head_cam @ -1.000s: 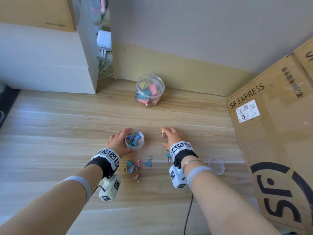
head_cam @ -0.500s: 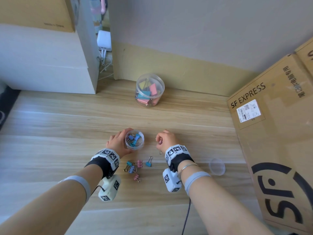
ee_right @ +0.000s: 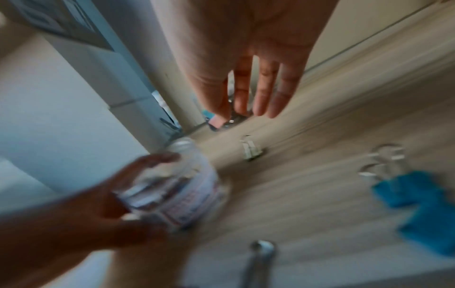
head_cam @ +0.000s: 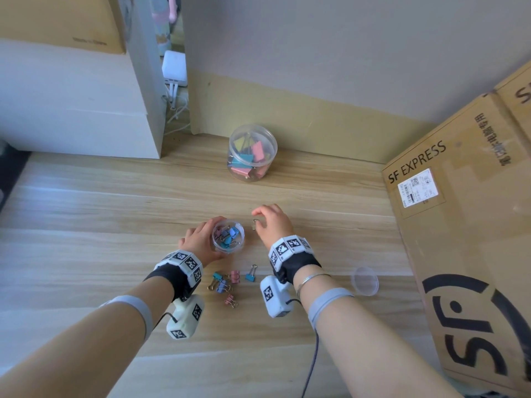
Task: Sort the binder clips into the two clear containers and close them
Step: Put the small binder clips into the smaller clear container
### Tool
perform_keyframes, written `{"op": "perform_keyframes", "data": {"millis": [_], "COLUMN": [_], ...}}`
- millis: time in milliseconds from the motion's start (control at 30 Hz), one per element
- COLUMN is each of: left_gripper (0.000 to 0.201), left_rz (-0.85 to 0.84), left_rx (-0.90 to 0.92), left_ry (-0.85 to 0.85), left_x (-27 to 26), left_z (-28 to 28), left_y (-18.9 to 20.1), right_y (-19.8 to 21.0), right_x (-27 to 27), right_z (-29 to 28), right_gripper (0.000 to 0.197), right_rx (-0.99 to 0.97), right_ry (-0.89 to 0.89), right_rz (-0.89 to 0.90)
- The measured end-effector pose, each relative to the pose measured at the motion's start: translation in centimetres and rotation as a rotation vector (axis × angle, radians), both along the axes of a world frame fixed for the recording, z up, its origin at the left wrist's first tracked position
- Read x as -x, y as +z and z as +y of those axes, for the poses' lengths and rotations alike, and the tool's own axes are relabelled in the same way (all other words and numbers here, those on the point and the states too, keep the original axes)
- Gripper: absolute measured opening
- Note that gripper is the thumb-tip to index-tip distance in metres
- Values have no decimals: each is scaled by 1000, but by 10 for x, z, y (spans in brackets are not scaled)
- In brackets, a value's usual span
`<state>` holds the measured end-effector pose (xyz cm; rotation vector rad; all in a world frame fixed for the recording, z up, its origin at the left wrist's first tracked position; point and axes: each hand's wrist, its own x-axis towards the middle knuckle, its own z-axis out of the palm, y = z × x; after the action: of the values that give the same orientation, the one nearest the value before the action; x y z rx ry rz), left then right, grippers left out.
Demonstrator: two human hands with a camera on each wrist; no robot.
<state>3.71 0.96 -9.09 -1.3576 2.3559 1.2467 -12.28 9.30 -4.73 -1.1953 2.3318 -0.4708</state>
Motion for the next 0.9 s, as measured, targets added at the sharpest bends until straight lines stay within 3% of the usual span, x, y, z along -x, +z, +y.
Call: {"op": "perform_keyframes", "data": {"millis": [100,167,367,533,733,800,900], "left_gripper": [82,82,82,82,83,82,82], "left_rz": [14,16,16,13,14,0,-22], "left_rx": [1,7,-4,7,15,17,1], "left_ry": [2,1,-1,1,2,-10,-42], "left_x": [-1,-2,-1,-1,-1,0,2], "left_z": [0,1,0,1,2,3,8], "left_y": [0,0,0,0,1,3,7], "right_y": [-14,-20,-29,-24,-6,8,17], "right_x": [15,14,-5,-7,-3,-6,-5], "right_z": [14,21,17,8,11,7,8], "right_gripper": [51,55,59,25,8,7,20], "right_rx": [-327,-390,-264,-292,23,114,28], "right_ry": [78,125,92,237,-73,-62,22], "right_rz": [22,-4,20,33,-41,-106,-143]}}
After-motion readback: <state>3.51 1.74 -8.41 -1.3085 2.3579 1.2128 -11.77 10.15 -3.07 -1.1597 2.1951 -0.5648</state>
